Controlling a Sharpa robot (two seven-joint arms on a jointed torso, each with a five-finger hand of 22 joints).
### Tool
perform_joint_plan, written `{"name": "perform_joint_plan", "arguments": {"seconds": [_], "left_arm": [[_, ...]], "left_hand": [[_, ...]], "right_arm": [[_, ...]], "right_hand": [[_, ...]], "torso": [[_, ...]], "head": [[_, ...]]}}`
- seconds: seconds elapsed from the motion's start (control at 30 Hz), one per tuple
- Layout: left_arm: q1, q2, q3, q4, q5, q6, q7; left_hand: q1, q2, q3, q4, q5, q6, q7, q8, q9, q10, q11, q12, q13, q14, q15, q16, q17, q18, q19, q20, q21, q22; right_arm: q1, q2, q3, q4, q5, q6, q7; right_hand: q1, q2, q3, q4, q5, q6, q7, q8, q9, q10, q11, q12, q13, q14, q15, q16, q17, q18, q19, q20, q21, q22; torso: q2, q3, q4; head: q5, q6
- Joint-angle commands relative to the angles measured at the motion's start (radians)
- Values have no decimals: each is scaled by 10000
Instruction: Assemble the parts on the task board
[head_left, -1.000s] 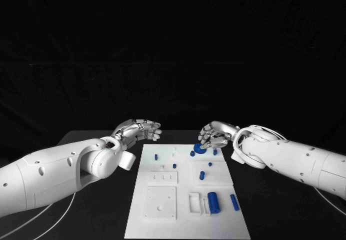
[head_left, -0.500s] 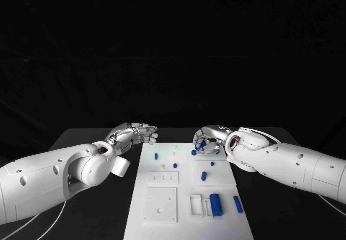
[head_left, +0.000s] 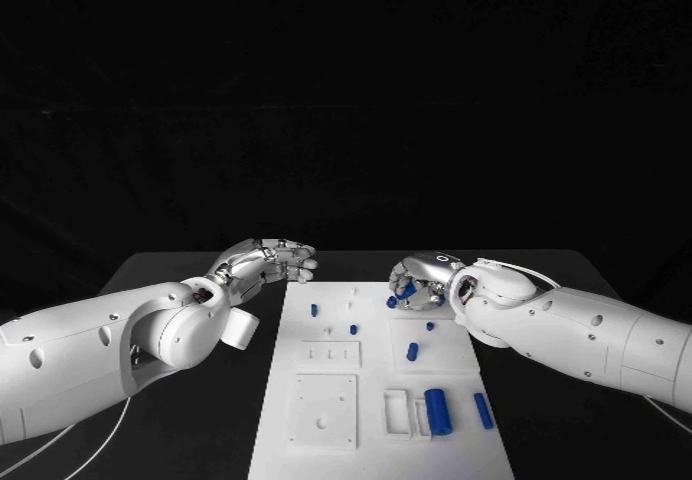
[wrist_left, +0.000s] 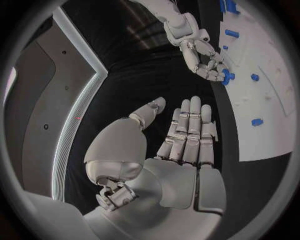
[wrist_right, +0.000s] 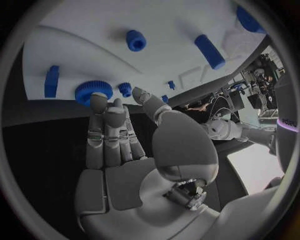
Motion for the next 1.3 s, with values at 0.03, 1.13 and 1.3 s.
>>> {"name": "perform_joint_plan", "arguments": {"seconds": [0.03, 1.13, 1.3], "left_arm": [[44, -36, 9, 94, -44, -186, 224], [80, 105, 9, -272, -37, -183, 147], [80, 109, 9, -294, -37, -187, 142]], "left_hand": [[-33, -45, -60, -19, -16, -29, 214, -43, 17, -120, 13, -66, -19, -15, 45, -55, -12, -181, -24, -27, -23, -18], [5, -92, -55, -6, 19, -118, 263, -186, 59, -369, 152, -342, -70, -20, 60, -169, 3, -229, -57, -37, -28, -58], [11, -91, -52, -9, 22, -120, 264, -190, 62, -372, 154, -349, -70, -19, 59, -173, 4, -230, -58, -38, -28, -59]], "right_arm": [[3, 41, 5, -11, -544, -78, -259], [2, 133, 6, 30, -468, 222, -322], [2, 137, 6, 63, -468, 273, -328]], "right_hand": [[18, -105, 55, 3, 28, 12, 50, -74, -16, -54, 12, -44, -17, -61, 30, 75, -9, 297, 130, -64, 51, 232], [-299, -30, 510, 20, -240, 366, -69, -6, 28, 497, -175, 164, 151, -159, -148, 349, -221, 297, 192, -73, 334, 219], [-427, -28, 677, 27, -353, 479, -114, 21, 58, 659, -240, 203, 268, -172, -213, 394, -294, 297, 203, -90, 401, 219]], "torso": [[115, 20, 20], [542, 99, -6], [500, 58, 101]], "head": [[26, -15], [15, 179], [-102, 123]]}}
